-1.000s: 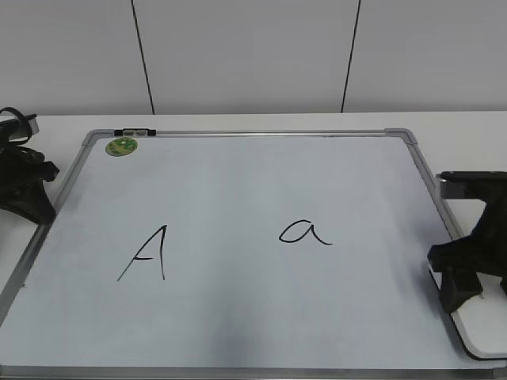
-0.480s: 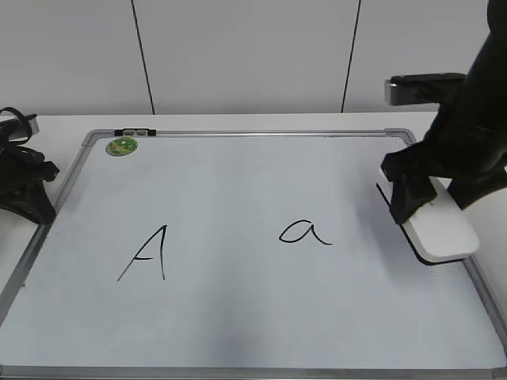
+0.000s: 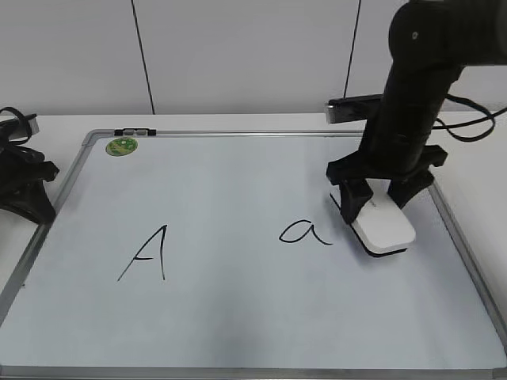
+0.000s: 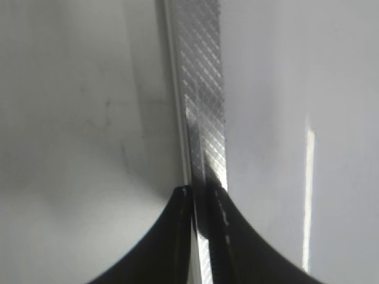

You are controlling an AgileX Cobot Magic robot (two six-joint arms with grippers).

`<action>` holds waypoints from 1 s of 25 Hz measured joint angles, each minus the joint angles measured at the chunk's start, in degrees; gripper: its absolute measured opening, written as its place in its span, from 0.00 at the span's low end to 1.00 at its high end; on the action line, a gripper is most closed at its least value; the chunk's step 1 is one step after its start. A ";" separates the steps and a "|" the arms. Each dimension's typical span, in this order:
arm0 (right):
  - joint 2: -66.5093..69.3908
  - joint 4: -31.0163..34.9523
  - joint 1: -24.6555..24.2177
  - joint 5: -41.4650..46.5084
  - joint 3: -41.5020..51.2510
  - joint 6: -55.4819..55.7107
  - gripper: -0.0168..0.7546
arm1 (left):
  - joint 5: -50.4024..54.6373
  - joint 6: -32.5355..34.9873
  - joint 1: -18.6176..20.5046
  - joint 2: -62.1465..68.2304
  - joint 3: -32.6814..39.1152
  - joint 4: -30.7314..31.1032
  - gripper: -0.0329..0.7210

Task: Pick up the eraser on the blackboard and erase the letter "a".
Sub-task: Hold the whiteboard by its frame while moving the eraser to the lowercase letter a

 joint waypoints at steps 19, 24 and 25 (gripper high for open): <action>10.90 -0.51 1.14 -5.56 -6.56 -2.04 0.71 | 0.00 0.00 0.00 0.00 0.00 -0.13 0.09; 11.65 -1.92 2.37 -5.11 -7.28 -2.04 0.71 | 0.00 0.00 0.00 0.00 0.00 -0.13 0.09; 11.78 -2.62 3.01 -5.07 -7.49 -2.04 0.71 | 0.00 0.00 0.00 0.00 0.00 -0.13 0.09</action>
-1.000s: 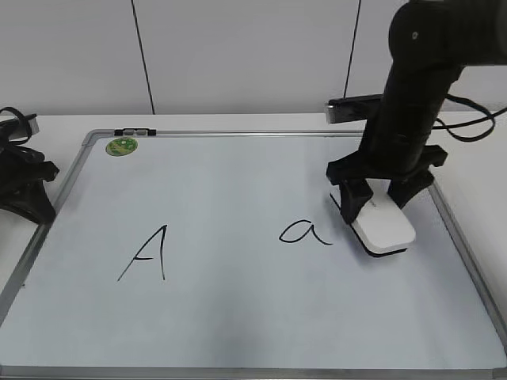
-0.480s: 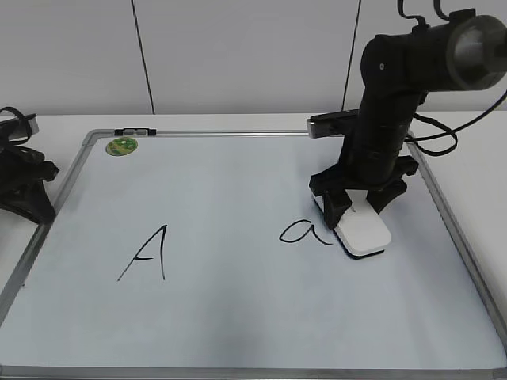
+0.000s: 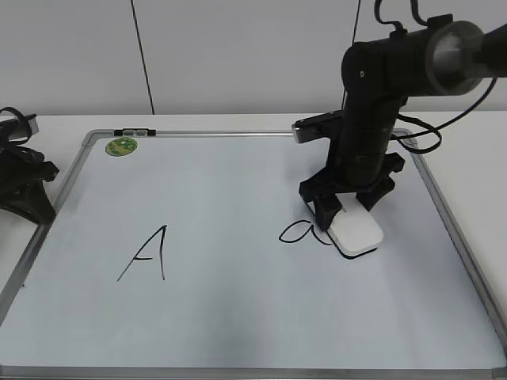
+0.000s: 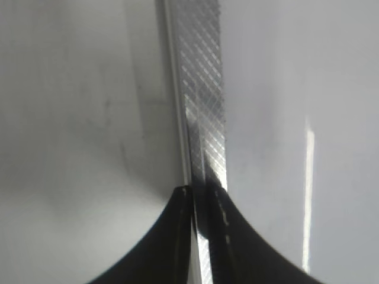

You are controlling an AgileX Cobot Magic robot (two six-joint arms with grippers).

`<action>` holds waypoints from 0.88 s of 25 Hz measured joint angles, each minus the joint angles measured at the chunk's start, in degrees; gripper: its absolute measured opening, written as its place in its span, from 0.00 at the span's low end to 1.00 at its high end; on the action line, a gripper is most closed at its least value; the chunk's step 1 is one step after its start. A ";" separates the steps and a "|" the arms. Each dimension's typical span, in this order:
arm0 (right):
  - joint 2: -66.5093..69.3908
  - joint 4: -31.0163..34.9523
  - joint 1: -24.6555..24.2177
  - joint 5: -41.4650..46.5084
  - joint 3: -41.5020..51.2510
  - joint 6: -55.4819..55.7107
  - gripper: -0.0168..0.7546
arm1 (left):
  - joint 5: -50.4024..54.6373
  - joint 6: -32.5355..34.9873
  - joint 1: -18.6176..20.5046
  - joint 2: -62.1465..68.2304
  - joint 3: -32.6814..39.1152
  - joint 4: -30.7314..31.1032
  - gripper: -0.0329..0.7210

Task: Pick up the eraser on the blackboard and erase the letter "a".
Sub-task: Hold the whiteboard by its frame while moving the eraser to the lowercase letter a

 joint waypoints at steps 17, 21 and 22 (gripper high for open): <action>0.54 0.47 15.14 -1.30 -0.20 -0.22 0.71 | 0.00 0.00 0.11 0.00 0.00 -0.33 0.09; 0.58 0.09 15.60 -1.30 -0.30 -0.22 0.71 | 0.00 0.00 0.22 0.00 0.00 -0.33 0.09; 0.58 -0.29 15.60 -1.34 -0.43 -0.07 0.71 | 0.00 0.00 0.22 0.00 0.00 -0.33 0.09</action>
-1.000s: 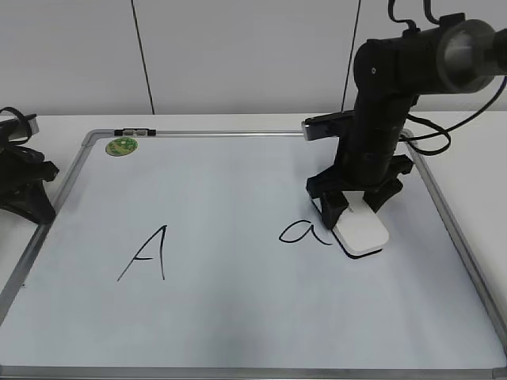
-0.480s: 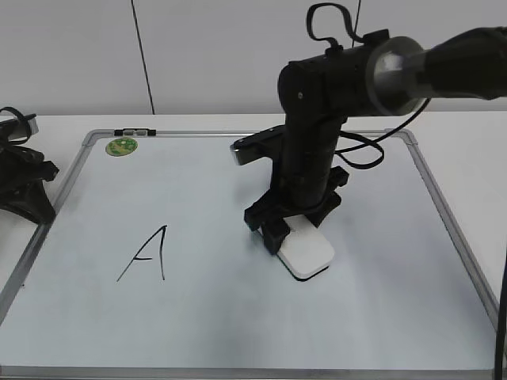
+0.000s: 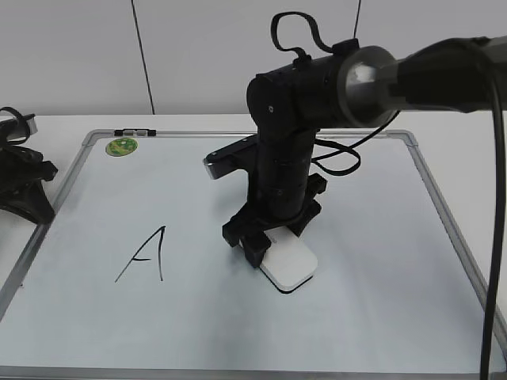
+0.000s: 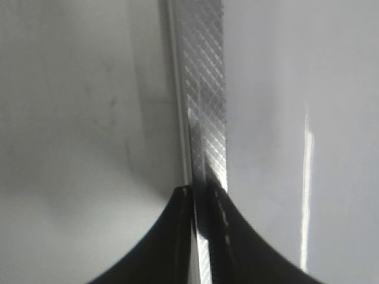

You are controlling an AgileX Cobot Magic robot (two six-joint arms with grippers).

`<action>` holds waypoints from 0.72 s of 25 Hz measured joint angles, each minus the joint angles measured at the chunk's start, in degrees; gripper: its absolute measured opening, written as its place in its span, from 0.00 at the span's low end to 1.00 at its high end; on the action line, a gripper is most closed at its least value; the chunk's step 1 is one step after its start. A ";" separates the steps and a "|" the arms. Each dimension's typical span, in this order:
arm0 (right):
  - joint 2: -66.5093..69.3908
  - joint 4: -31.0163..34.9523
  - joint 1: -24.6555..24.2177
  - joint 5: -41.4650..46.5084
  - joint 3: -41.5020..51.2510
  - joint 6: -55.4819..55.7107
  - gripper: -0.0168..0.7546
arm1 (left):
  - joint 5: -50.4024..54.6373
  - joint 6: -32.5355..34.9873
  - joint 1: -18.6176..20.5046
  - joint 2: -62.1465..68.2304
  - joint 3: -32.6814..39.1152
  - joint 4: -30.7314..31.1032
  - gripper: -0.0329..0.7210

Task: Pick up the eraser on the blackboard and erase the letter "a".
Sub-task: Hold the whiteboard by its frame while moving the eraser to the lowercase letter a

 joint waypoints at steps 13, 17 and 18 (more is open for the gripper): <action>1.69 -1.61 -5.54 3.09 -4.13 2.02 0.70 | -0.88 0.00 0.00 0.12 0.00 -1.04 0.09; 1.69 -1.61 -10.70 3.09 -4.17 2.15 0.70 | -0.97 0.00 0.00 0.12 0.00 -1.17 0.09; 1.69 -1.61 -11.62 3.09 -4.26 2.15 0.70 | -1.01 0.00 0.00 0.12 0.00 -1.17 0.09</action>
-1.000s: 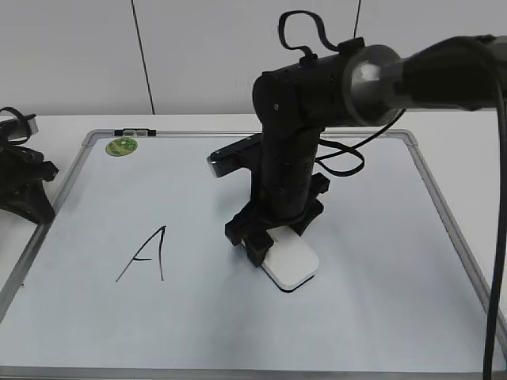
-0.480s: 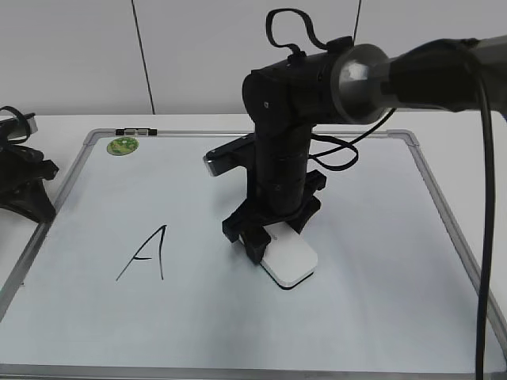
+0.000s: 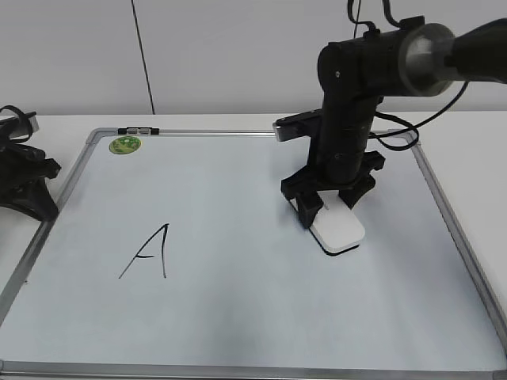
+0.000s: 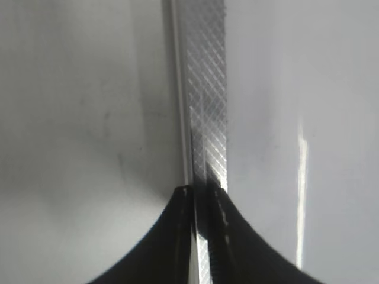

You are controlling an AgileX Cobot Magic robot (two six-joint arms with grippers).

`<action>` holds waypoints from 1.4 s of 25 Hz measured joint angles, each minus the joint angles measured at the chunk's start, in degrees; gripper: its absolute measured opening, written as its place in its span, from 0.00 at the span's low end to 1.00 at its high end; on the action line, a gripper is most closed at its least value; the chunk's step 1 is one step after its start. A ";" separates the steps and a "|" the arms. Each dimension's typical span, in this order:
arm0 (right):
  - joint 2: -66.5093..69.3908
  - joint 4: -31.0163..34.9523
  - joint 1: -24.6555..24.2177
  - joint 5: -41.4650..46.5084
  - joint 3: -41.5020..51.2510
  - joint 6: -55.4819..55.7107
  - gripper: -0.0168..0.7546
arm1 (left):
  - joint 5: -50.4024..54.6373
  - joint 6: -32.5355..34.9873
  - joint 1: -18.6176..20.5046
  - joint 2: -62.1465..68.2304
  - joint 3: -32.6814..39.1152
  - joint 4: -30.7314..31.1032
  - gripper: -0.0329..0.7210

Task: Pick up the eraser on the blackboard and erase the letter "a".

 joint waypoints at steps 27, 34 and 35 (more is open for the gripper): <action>-3.42 -0.33 -14.44 7.67 -3.88 5.58 0.70 | -0.09 -1.53 -0.11 0.00 0.00 -0.03 0.09; -4.48 -0.84 -15.38 7.80 -3.88 6.78 0.70 | -0.09 -3.31 -0.11 0.00 0.00 0.08 0.08; -4.64 -0.98 -15.38 7.80 -3.88 7.03 0.70 | -0.09 -3.42 -0.11 0.00 0.00 0.08 0.08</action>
